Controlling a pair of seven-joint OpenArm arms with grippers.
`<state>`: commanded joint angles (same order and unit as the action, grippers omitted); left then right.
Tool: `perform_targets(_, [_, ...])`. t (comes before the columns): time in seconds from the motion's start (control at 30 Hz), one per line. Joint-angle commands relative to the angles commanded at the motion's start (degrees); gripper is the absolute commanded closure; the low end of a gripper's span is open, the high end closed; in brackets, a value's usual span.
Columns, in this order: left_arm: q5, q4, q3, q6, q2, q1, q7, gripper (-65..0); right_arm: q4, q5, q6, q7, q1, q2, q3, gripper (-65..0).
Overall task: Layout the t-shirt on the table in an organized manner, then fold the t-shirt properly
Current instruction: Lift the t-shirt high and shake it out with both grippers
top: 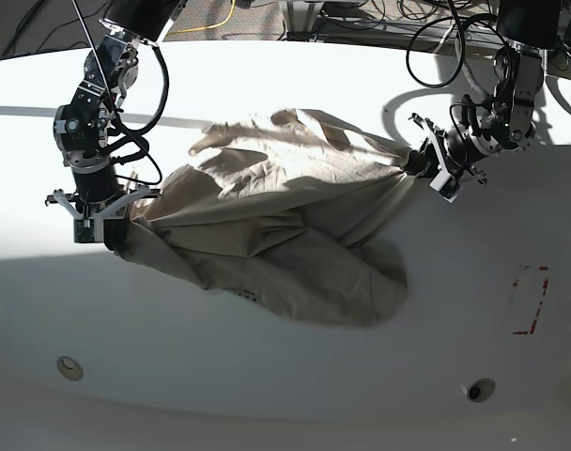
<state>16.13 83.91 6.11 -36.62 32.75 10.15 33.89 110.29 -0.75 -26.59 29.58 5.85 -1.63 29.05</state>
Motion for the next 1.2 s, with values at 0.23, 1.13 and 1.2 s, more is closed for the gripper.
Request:
perform_targets(0.23, [-1.14, 1.85, -9.14, -3.38, 7.47, 1.49, 6.51, 0.0, 1.58, 0.09, 0.18, -0.09, 4.57, 2.02, 4.75, 0.0])
perform_targets(1.13, [-16.44, 2.20, -18.46, -3.38, 5.54, -4.66, 6.68, -30.7, 6.07, -2.64, -0.26, 4.13, 14.51, 10.63, 1.58, -33.0])
perform_targets(1.2, [-16.44, 2.20, -18.46, -3.38, 5.45, -4.66, 6.68, -34.0, 6.24, -5.89, -0.26, 5.54, 15.38, 10.63, -2.55, -35.5])
